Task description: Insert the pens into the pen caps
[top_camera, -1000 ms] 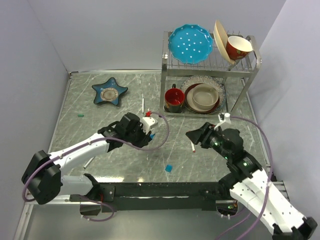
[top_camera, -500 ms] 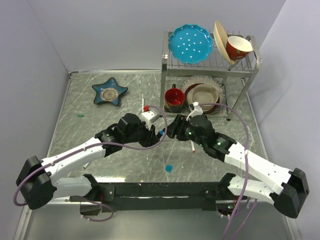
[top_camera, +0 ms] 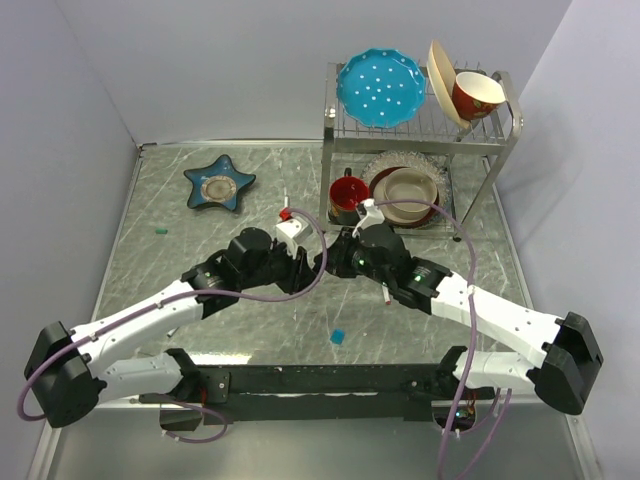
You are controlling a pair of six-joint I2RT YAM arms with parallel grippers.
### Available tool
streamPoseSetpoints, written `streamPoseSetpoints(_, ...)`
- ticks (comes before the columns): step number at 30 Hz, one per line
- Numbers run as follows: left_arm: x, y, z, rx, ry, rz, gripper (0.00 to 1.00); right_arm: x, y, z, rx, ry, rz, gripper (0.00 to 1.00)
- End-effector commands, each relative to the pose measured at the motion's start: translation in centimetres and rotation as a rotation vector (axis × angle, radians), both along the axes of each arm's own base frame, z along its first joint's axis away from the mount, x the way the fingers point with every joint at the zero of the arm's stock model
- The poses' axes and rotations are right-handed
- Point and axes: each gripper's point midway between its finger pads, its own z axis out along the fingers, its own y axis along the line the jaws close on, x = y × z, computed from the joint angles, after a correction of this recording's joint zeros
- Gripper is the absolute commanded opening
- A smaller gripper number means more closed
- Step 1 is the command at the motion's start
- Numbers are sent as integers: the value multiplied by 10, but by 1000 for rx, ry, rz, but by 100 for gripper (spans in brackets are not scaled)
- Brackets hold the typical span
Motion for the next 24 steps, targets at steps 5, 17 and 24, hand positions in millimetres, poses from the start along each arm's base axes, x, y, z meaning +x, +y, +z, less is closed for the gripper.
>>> streamPoseSetpoints(5, -44, -15, 81, -264, -97, -234, 49, -32, 12, 78, 182, -277, 243, 0)
streamPoseSetpoints(17, -108, -9, 137, -482, -26, -486, 51, -85, -15, 149, 362, -594, 403, 0)
streamPoseSetpoints(24, -111, -26, 116, -396, 233, -528, 43, -96, -15, 154, 380, -619, 453, 0)
